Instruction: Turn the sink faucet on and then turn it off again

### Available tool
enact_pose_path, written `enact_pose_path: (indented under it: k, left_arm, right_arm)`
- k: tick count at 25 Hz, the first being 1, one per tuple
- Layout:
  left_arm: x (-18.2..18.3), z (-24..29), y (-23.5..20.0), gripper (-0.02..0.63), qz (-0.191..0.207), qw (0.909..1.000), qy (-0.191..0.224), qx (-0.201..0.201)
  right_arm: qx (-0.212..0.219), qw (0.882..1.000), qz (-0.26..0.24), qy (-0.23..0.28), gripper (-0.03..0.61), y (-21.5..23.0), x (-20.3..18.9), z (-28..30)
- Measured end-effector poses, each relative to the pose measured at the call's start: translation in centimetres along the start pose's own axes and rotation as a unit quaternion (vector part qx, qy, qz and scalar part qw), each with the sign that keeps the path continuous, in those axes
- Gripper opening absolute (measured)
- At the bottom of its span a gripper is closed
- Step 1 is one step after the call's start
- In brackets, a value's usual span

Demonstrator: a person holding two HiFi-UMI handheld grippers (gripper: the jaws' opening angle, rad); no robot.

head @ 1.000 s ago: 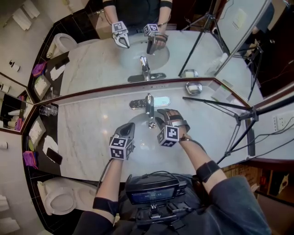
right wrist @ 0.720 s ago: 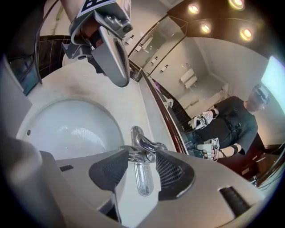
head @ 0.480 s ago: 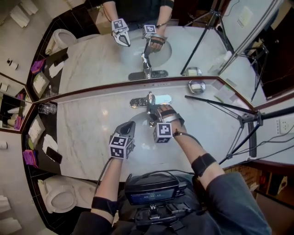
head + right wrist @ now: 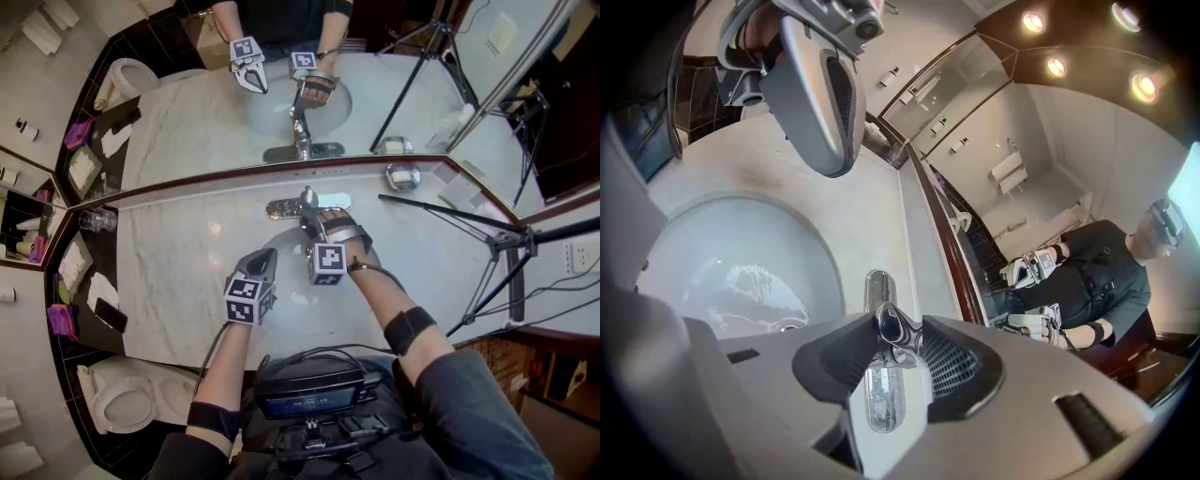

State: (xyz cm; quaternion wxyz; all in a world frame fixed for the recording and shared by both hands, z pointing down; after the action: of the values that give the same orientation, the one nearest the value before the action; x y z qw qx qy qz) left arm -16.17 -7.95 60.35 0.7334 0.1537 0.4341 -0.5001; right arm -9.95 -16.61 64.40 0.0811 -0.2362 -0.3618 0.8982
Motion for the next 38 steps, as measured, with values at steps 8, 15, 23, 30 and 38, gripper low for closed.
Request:
enact_pose_path:
  k: [8,15,23,30,38]
  left_arm:
    - [-0.9,-0.6,0.1,0.0,-0.003,1.0,-0.003,0.004]
    - [-1.0,-0.7,0.1,0.0,-0.004,1.0,-0.003,0.003]
    - [-0.8,-0.4,0.5,0.0,-0.004,1.0,-0.002,0.0]
    - [-0.9,-0.5,0.2,0.0,-0.005,1.0,0.002,0.004]
    - [-0.4,-0.5,0.0,0.0,-0.007,0.9999,0.007,0.009]
  right_arm:
    - [0.012,0.999,0.033,-0.005,0.179,0.5,0.1,0.0]
    - [-0.01,0.996,0.085,0.0,0.173,3.6,0.0,-0.2]
    - [-0.005,0.995,0.102,-0.002,0.167,5.1,-0.5,0.1]
    - [0.002,0.994,0.112,-0.01,0.163,4.9,-0.5,0.1]
    - [0.022,0.992,0.123,-0.029,0.163,4.0,-1.2,-0.3]
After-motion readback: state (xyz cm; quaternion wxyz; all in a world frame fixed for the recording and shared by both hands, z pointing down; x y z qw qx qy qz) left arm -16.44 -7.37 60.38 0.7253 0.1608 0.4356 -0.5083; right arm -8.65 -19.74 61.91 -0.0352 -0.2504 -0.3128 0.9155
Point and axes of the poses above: the fingertips, and each gripper's own axes: z forward along the fingers, y to its right, x out of its top, the point moved 1 cm from there along -z, backward along the fingers, and after that the axes turned 5 degrees about -x, right-handed, at the moved point
